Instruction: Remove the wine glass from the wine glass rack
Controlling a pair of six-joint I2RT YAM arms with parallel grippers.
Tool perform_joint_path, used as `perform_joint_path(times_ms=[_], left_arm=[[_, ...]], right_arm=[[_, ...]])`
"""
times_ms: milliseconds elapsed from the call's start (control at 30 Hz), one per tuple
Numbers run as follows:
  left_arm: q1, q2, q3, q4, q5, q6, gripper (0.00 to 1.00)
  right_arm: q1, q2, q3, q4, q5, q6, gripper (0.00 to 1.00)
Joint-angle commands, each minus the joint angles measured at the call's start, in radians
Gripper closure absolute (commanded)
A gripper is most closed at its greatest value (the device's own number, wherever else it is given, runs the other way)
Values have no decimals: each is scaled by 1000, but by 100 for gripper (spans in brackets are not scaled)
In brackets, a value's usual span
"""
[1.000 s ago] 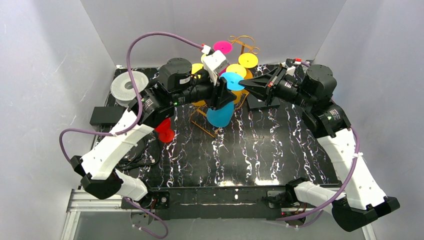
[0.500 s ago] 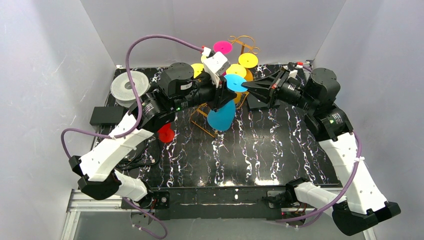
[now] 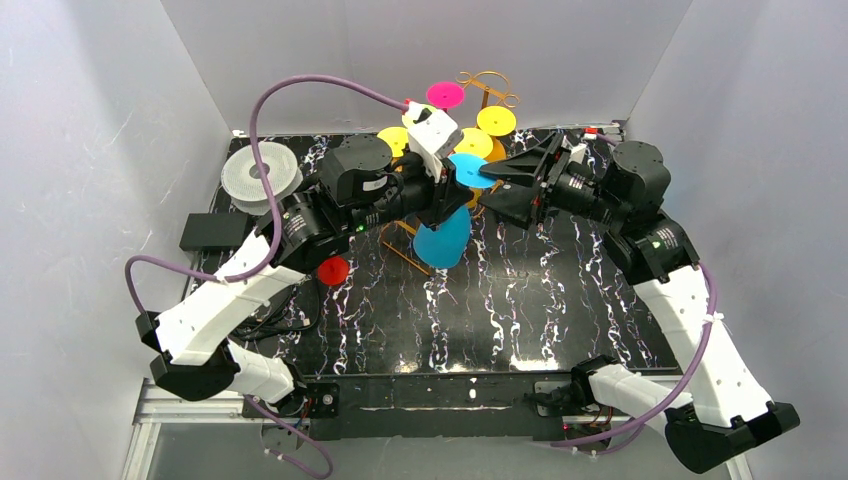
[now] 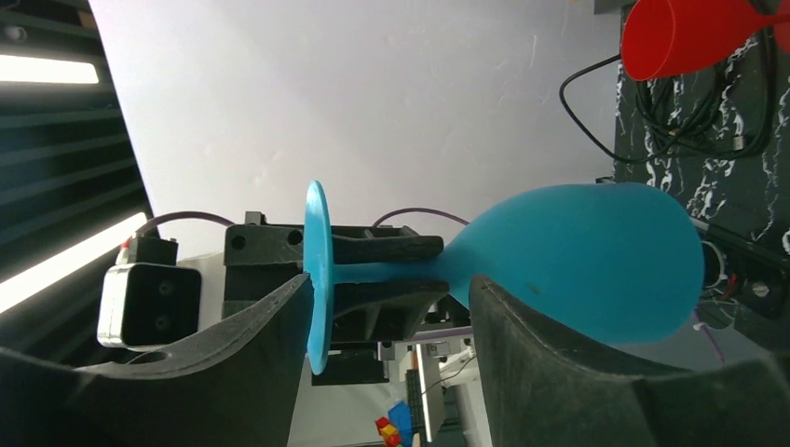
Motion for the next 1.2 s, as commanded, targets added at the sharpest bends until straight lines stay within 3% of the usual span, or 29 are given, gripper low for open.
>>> perform_joint_path(times_ms=[0, 233, 533, 800, 1167], left_arm=[[-3, -50, 23, 39, -66, -2, 100], [-2, -57, 33, 14, -123, -11, 100], [-1, -64, 14, 44, -204, -128, 100], [-1, -71, 30, 73, -394, -267, 100], [-1, -55, 71, 185, -538, -450, 100]], right_arm=[[-13, -8, 67, -58, 0, -103, 26], [-28, -31, 118, -158, 88, -219, 18], [-35, -77, 136, -205, 172, -321, 16], [-35, -139, 111, -146, 228, -362, 16], [-36, -255, -17, 39, 321, -373, 17]])
